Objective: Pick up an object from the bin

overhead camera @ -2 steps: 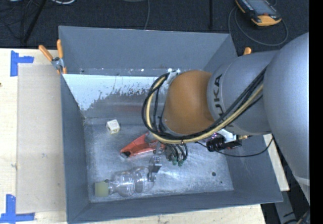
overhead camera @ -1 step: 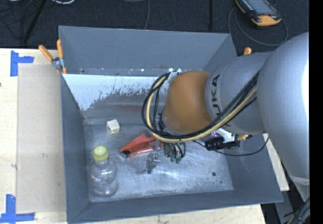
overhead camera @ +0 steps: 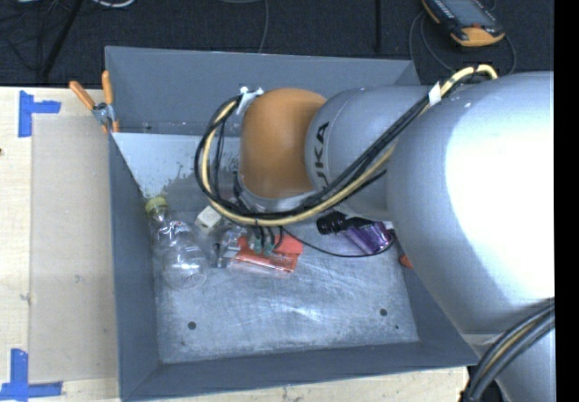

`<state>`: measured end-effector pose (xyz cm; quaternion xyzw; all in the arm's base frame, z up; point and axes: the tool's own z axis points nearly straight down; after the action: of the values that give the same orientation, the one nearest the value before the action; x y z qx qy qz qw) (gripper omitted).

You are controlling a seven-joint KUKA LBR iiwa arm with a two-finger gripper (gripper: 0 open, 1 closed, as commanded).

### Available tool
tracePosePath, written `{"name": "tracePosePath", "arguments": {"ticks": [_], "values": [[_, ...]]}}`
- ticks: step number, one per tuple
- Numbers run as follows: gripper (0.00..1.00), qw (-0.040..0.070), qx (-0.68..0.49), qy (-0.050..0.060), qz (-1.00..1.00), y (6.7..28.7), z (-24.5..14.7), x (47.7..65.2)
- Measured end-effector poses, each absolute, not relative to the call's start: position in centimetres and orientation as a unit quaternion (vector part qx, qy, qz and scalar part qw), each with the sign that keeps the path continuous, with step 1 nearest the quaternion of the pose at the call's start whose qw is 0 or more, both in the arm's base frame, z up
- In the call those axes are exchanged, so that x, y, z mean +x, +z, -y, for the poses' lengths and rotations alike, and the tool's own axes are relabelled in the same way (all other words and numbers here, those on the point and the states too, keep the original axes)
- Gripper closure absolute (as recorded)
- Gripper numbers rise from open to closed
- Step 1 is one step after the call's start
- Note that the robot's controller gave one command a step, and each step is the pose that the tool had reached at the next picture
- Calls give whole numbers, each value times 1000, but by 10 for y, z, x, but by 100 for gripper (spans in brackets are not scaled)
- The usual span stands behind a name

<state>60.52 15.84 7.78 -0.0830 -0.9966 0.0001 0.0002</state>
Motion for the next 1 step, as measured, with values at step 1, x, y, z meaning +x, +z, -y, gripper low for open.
{"name": "tracePosePath", "arguments": {"ticks": [1], "values": [[100, 0, -83, 0, 997, 78, -158, 605]]}}
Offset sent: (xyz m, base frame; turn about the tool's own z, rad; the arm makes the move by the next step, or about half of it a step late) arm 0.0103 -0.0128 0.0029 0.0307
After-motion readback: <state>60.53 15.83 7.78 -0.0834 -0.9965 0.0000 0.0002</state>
